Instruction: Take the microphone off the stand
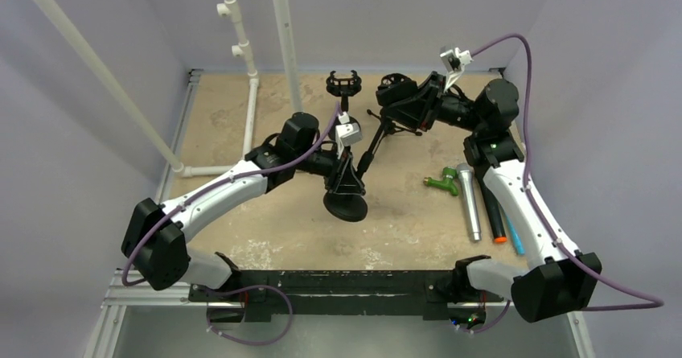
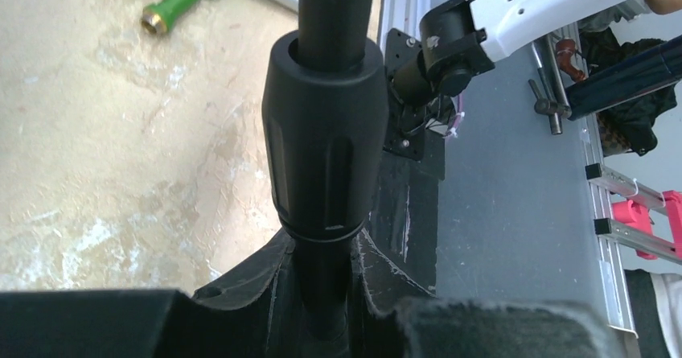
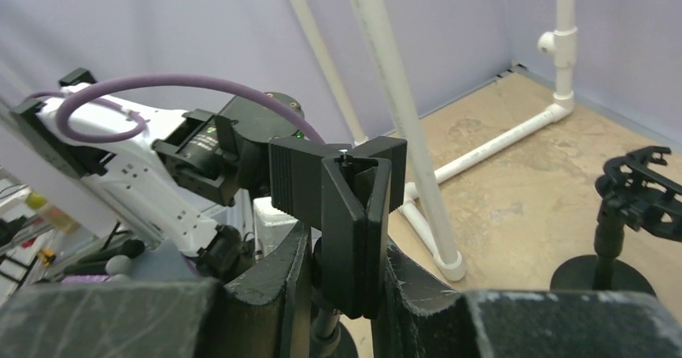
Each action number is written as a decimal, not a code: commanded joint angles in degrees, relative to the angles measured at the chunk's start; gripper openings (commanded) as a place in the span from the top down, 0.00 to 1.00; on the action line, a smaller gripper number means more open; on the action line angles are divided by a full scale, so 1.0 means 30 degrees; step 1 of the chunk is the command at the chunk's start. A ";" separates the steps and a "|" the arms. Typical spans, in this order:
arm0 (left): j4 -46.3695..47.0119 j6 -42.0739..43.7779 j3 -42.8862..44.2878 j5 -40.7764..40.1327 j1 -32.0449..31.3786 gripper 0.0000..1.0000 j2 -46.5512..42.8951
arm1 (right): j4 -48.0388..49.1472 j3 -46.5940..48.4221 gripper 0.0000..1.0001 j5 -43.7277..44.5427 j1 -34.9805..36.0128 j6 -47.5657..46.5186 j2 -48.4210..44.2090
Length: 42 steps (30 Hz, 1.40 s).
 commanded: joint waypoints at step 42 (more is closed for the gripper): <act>0.0083 -0.1014 0.4635 -0.4173 0.0072 1.00 0.1126 | -0.1657 -0.5848 0.97 0.1800 0.2518 -0.3908 0.0228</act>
